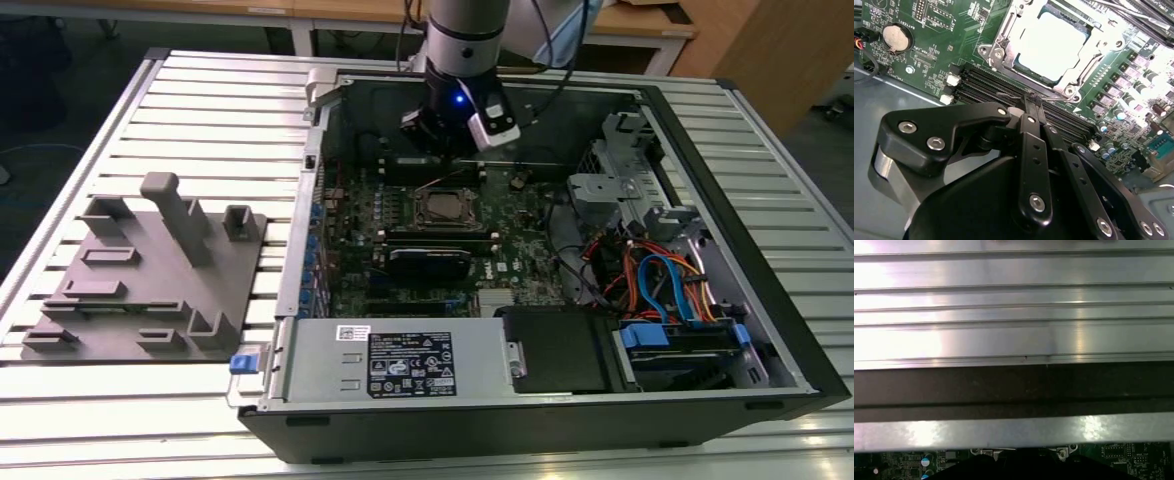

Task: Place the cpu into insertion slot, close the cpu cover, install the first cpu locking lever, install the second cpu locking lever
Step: 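Install the first cpu locking lever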

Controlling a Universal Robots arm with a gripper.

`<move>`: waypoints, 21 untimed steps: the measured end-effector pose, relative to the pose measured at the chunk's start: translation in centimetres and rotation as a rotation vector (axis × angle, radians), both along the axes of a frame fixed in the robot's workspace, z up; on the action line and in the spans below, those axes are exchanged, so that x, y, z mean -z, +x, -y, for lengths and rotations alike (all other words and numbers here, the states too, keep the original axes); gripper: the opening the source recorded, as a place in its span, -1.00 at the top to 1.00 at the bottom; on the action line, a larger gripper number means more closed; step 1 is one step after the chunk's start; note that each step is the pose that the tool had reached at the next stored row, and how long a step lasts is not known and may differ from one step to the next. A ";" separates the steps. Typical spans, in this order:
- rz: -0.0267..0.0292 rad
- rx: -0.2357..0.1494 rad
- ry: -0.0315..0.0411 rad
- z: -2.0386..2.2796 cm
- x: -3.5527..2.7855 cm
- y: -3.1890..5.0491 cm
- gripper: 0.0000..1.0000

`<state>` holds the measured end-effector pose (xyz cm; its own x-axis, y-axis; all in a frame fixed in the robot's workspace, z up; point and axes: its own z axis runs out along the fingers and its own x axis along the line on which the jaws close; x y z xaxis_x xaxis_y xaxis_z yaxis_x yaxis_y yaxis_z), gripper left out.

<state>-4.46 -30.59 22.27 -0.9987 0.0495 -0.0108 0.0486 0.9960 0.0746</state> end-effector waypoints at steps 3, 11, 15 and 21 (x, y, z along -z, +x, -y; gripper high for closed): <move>0.0000 0.000 0.0000 -0.01 0.13 0.19 0.79; -0.0004 0.000 0.0000 -0.03 0.46 0.57 0.79; -0.0007 0.000 0.0000 -0.05 0.65 0.76 0.79; -0.0011 0.000 0.0000 -0.07 0.91 1.08 0.79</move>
